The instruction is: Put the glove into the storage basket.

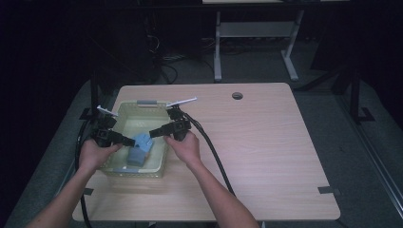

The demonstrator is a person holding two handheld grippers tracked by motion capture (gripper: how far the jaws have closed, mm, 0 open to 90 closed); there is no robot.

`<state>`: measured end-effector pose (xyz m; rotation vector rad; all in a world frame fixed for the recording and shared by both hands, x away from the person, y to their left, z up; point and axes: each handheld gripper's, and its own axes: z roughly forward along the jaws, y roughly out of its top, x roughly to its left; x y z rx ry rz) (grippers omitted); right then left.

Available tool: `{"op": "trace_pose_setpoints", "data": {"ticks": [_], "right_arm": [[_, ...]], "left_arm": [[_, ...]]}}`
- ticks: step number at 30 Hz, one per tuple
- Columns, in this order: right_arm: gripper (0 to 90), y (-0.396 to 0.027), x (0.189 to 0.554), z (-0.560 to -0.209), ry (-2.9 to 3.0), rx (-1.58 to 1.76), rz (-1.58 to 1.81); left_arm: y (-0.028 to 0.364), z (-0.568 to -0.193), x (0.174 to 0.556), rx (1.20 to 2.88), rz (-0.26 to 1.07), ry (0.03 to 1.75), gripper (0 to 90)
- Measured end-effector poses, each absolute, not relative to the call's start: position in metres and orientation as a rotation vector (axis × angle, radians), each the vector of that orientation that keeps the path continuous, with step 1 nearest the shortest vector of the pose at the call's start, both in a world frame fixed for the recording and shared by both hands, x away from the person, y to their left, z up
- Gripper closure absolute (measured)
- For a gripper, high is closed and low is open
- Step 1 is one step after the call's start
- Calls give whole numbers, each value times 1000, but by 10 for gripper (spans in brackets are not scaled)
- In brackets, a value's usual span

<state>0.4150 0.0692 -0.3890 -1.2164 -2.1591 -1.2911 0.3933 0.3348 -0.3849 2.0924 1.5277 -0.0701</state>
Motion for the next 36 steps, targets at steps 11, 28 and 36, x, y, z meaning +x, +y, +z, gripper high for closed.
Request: {"op": "trace_pose_setpoints", "data": {"ticks": [11, 28, 36], "right_arm": [[633, 57, 412, -384, -2152, -1212, -1315], [598, 36, 412, -382, -2142, -1227, -1337], [568, 20, 410, -380, -2122, -1246, -1369]], "left_arm": [[313, -408, 407, 2240, -86, 1605, 732], [319, -395, 403, 2142, -56, 1516, 639], [321, -389, 398, 2066, -85, 1424, 572]]}}
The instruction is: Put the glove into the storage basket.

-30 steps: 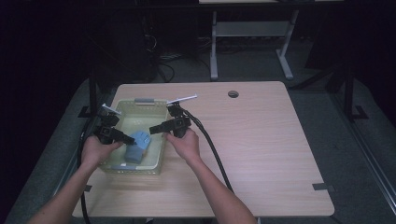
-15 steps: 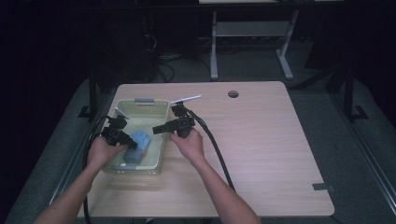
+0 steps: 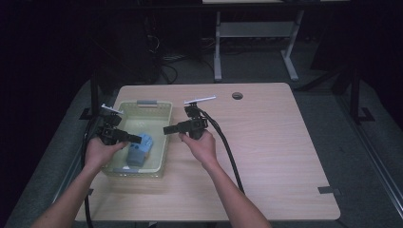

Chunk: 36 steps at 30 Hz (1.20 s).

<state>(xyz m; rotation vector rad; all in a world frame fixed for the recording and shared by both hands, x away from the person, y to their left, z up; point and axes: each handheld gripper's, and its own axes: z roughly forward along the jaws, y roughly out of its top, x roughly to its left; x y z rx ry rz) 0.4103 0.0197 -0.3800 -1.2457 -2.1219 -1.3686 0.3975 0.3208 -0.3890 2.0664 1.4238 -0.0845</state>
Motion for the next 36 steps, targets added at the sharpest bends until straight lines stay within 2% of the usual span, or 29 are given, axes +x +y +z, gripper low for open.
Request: {"op": "trace_pose_setpoints", "data": {"ticks": [16, 36], "right_arm": [[496, -15, 411, -379, -2086, -1289, -1401], [439, -60, 406, -383, -2037, -1358, -1437]], "left_arm": [[321, -371, 386, 1879, -141, 1331, 487], [289, -353, 378, 1862, -166, 1214, 424]]}}
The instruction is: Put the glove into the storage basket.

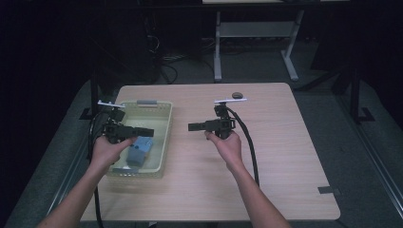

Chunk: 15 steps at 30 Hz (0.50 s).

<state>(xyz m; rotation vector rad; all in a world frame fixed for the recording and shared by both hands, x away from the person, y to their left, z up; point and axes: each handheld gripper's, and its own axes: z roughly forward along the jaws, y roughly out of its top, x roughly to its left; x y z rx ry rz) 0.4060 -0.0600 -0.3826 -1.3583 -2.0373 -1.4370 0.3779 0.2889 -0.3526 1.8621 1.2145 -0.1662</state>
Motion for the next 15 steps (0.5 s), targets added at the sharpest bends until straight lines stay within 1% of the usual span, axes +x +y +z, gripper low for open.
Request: {"op": "trace_pose_setpoints", "data": {"ticks": [6, 15], "right_arm": [[404, -73, 404, -382, -2035, -1380, -1446], [379, -94, 401, -384, -2026, -1406, -1454]], "left_arm": [[277, -349, 376, 1874, -165, 1186, 405], [255, -345, 372, 1876, -169, 1145, 359]]}}
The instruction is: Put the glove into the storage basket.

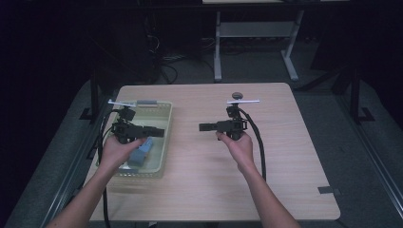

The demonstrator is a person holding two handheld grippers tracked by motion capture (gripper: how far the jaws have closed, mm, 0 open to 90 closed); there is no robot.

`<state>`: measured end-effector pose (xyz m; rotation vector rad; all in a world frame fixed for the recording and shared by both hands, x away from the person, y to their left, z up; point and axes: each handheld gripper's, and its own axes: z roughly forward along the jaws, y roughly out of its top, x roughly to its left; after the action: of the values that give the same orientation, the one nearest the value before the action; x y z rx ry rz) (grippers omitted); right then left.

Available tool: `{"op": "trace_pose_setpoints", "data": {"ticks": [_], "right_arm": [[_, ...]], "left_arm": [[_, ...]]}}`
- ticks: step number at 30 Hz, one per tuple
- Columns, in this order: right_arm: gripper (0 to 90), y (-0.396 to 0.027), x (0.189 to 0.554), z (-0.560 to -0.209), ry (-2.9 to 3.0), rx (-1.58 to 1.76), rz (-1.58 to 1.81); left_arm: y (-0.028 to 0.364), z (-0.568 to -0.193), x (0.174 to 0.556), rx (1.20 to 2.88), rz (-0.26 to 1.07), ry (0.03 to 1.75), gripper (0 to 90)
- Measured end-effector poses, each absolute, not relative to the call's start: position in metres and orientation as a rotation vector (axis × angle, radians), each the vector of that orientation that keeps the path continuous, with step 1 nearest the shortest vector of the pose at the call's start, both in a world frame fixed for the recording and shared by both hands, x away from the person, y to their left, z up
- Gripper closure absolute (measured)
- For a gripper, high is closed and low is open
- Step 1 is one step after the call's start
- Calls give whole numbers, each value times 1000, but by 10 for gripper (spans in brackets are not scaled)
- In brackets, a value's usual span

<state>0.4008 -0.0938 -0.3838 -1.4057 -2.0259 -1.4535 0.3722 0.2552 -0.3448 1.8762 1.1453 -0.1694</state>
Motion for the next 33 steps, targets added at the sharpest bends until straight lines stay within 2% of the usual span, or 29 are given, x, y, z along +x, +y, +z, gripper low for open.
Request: {"op": "trace_pose_setpoints", "data": {"ticks": [12, 33], "right_arm": [[366, -122, 394, -383, -2007, -1447, -1473], [349, -173, 377, -385, -1965, -1521, -1505]], "left_arm": [[225, -344, 369, 1881, -186, 1104, 312], [188, -351, 362, 1850, -232, 1076, 295]]}}
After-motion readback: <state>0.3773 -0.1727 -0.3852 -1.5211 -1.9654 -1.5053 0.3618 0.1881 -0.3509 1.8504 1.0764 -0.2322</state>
